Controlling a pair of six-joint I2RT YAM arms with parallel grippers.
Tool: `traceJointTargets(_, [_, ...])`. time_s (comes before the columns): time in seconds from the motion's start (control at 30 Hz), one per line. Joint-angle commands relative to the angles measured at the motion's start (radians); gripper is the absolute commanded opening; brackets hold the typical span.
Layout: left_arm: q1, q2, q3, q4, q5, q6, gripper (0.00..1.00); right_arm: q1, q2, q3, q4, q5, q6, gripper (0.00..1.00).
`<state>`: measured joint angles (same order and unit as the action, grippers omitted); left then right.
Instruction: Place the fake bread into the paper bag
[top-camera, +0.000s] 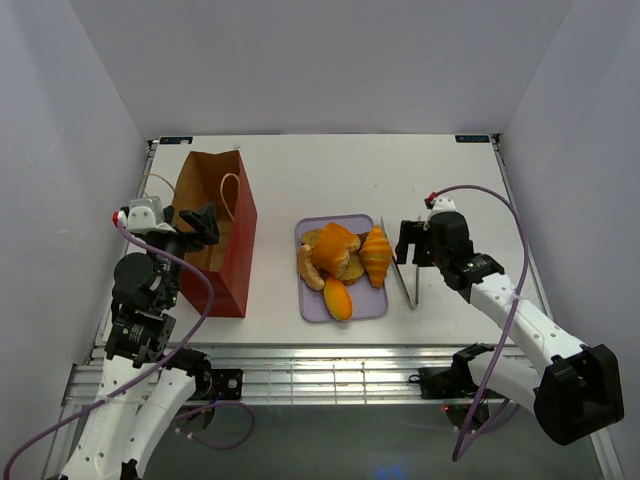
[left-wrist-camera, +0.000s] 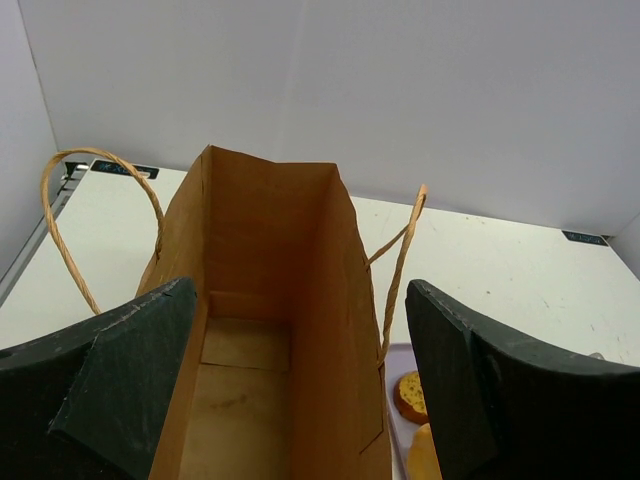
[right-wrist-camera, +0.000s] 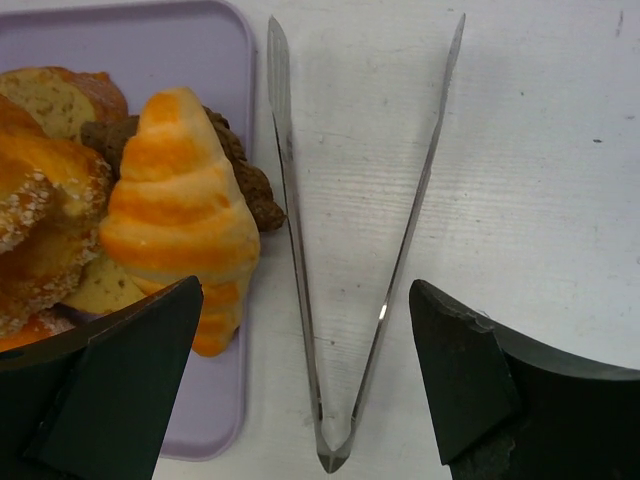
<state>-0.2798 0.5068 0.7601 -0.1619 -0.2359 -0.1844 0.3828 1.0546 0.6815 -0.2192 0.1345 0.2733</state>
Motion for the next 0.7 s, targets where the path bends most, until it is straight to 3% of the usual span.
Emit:
traceJointTargets(0.0, [-0.007,-0.002,0.018,-0.014,-0.019,-0.003,0.96,0.024,-0.030,-0.045,-0.023,0.122,-0.039,0.90])
traceJointTargets(0.23, [-0.015,-0.005,0.019,-0.019,-0.022,-0.001,0.96,0.036,0.019,-0.088,-0.042,0.149,-0.019,0.90])
traceJointTargets(0.67, [-0.015,-0.005,0.018,-0.024,-0.055,0.005,0.97,0.041,0.188,-0.115,0.141,0.071,0.004,0.90])
